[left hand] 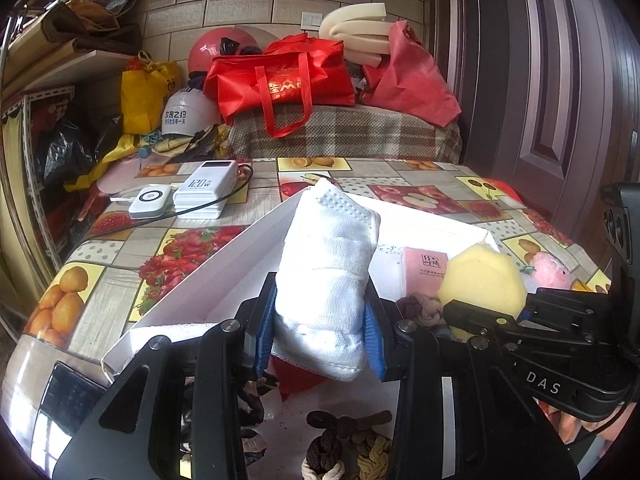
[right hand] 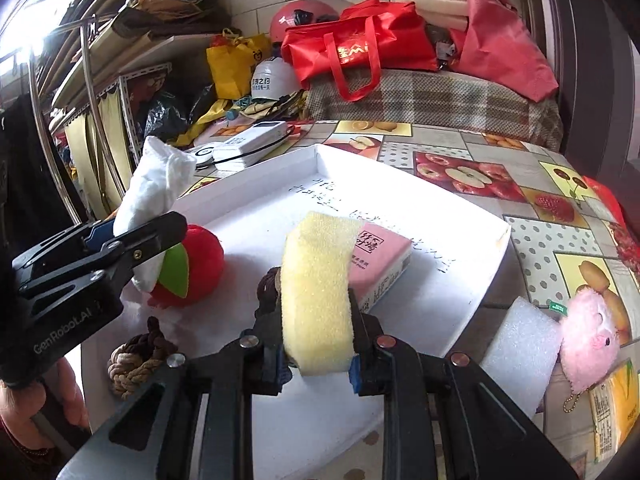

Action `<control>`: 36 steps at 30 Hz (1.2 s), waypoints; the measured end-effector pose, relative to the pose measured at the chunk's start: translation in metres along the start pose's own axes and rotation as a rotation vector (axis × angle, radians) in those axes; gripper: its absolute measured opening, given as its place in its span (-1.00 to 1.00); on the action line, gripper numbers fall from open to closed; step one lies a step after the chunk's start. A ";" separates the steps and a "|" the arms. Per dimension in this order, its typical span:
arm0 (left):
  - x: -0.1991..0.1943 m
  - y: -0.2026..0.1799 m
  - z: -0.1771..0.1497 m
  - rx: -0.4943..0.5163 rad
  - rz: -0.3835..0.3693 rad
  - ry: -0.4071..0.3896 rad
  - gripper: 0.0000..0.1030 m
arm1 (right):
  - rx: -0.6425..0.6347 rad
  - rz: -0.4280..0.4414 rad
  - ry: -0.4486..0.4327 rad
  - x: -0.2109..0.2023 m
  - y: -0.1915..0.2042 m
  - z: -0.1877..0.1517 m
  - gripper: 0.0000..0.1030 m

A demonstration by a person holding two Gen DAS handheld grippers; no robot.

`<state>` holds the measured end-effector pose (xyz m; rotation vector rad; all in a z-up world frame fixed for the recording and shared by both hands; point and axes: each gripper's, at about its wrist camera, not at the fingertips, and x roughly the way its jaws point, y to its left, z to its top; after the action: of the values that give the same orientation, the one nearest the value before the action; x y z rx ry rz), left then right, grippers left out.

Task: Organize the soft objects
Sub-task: 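Carry yellow sponge and white towel into the white box and open both tools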

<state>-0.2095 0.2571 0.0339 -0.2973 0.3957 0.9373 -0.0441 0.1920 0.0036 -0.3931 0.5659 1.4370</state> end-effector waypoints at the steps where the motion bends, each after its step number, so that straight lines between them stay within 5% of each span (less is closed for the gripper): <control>1: 0.001 0.000 0.001 0.000 0.010 -0.004 -0.28 | 0.018 0.005 0.002 0.001 -0.002 0.001 -0.58; 17: 0.004 -0.001 0.003 0.007 0.026 0.004 -0.26 | -0.118 -0.005 -0.080 -0.015 0.026 -0.001 -0.57; 21: 0.004 -0.003 0.003 0.014 0.034 0.009 0.01 | -0.117 -0.007 -0.085 -0.015 0.026 -0.001 -0.54; 23: 0.003 -0.004 0.003 0.022 0.032 -0.001 0.27 | -0.118 -0.013 -0.076 -0.015 0.026 -0.001 -0.25; 25: -0.002 -0.008 0.003 0.043 0.040 -0.027 0.61 | -0.121 -0.026 -0.078 -0.016 0.027 -0.001 0.84; 26: -0.004 -0.010 0.002 0.050 0.046 -0.040 0.62 | -0.125 -0.029 -0.083 -0.017 0.028 -0.001 0.95; 36: -0.012 -0.006 0.002 0.028 0.066 -0.088 0.64 | -0.131 -0.046 -0.115 -0.022 0.030 -0.001 0.99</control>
<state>-0.2104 0.2462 0.0419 -0.2178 0.3396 1.0050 -0.0745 0.1769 0.0175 -0.4211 0.3691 1.4466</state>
